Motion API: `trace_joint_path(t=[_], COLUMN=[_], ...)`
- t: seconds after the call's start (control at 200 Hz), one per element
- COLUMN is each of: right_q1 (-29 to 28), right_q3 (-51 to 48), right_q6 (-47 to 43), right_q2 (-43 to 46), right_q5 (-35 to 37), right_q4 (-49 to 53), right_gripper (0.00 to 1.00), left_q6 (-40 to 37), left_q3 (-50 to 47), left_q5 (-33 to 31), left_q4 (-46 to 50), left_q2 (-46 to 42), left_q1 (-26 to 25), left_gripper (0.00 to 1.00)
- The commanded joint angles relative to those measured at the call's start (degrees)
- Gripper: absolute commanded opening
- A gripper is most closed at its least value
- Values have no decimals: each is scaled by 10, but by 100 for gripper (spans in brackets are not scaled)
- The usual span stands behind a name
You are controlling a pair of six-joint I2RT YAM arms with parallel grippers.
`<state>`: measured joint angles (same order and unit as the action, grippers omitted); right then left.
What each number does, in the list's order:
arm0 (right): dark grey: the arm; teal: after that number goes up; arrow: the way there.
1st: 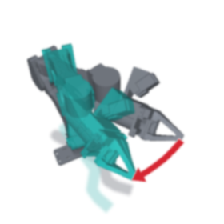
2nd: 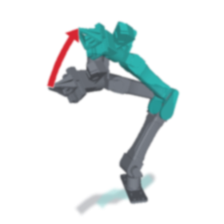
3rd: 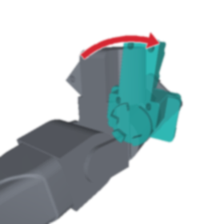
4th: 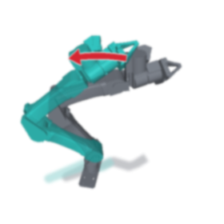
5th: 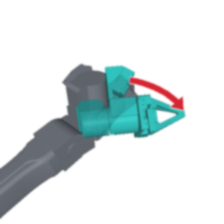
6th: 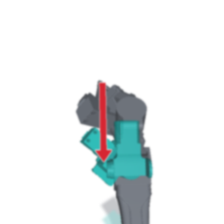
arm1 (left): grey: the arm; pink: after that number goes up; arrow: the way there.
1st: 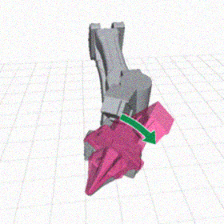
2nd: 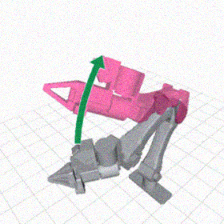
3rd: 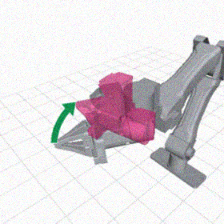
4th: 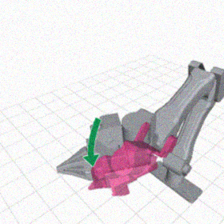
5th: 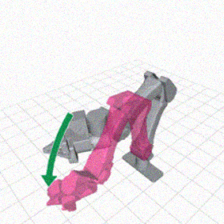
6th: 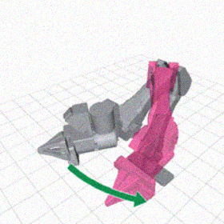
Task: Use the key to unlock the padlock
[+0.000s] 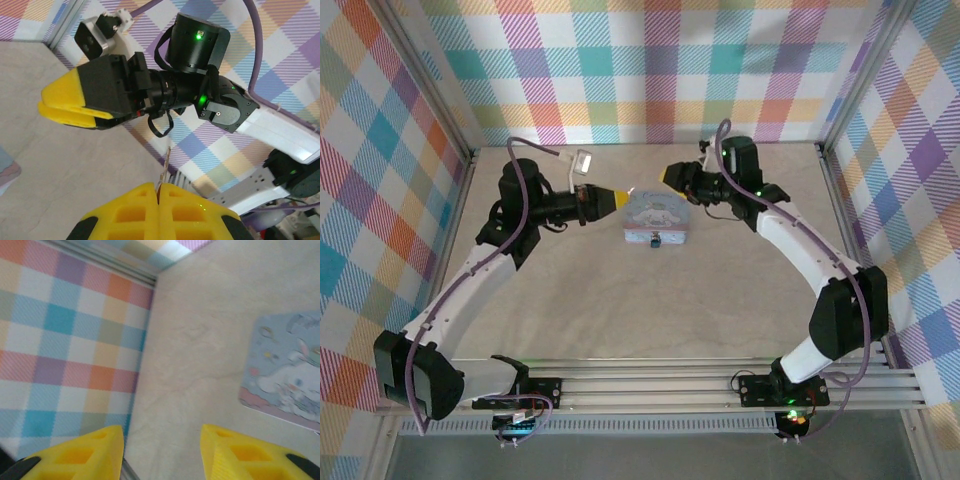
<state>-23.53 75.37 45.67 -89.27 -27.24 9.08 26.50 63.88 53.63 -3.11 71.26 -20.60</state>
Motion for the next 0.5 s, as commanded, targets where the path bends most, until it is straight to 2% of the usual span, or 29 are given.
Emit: trace_joint_path(t=[0.0, 0.08, 0.135, 0.495], right_q1=[-35, -64, -81, -145], right_q3=[-14, -17, -20, -36], right_q6=[-21, -35, -39, -56], right_q2=[-3, -24, -41, -129], right_q5=[64, 90, 103, 234], right_q4=[38, 60, 65, 73], right_gripper=[48, 50, 50, 46], left_q6=[-74, -81, -78, -27], left_q3=[24, 31, 22, -99], left_q5=[-41, -83, -89, -128], left_q4=[127, 224, 252, 271], left_q2=[-12, -1, 5, -14], left_q1=[-4, -3, -2, 3], left_gripper=[0, 0, 0, 0])
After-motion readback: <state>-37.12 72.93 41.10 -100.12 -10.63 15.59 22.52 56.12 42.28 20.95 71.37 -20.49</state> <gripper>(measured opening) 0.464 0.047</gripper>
